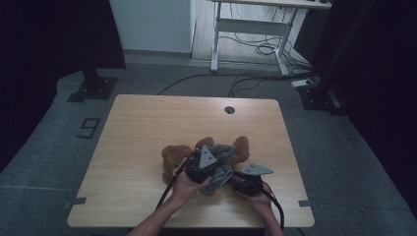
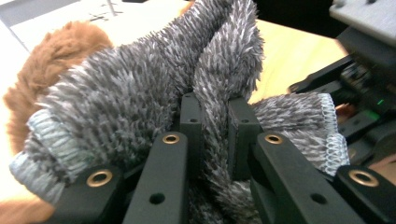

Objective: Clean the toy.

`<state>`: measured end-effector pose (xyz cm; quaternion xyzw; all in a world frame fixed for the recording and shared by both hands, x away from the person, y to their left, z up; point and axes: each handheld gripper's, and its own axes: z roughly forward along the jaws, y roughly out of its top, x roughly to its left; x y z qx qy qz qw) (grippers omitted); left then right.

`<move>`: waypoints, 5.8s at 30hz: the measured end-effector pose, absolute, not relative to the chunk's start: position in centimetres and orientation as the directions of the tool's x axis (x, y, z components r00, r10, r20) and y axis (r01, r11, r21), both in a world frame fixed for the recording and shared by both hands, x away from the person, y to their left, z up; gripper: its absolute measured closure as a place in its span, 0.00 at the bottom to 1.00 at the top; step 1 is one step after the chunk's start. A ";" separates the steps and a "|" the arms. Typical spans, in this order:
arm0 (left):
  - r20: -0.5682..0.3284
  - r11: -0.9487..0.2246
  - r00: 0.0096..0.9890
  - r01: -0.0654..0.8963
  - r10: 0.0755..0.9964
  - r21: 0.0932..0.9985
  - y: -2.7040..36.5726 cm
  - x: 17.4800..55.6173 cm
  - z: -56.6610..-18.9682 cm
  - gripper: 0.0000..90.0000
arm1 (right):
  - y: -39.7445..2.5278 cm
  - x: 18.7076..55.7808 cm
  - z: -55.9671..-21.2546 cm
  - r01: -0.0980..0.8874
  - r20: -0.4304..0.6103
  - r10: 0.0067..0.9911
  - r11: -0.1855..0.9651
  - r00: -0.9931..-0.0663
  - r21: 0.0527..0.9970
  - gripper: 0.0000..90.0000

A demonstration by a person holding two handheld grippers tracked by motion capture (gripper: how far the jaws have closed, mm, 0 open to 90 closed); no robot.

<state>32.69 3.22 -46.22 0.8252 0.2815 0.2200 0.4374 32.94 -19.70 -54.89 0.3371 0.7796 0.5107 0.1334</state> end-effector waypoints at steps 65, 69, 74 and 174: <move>0.034 -0.394 0.648 0.419 0.761 0.818 11.0 35.0 -47.2 0.89 | -20.0 32.0 -54.3 0.361 0.087 0.684 0.269 -0.724 0.893 0.48; 0.082 -0.407 0.643 0.376 0.761 0.833 10.7 33.5 -47.8 0.89 | -21.2 31.3 -52.7 0.337 0.108 0.709 0.191 -0.697 0.922 0.38; 0.130 -0.425 0.642 0.331 0.756 0.842 10.4 31.4 -48.3 0.90 | -21.9 30.6 -49.9 0.294 0.098 0.732 0.144 -0.675 0.945 0.27; -0.136 -0.158 0.508 0.493 0.850 0.855 20.5 34.5 -46.8 0.89 | -17.2 33.9 -52.9 0.114 -0.121 0.641 0.312 -0.758 0.943 0.61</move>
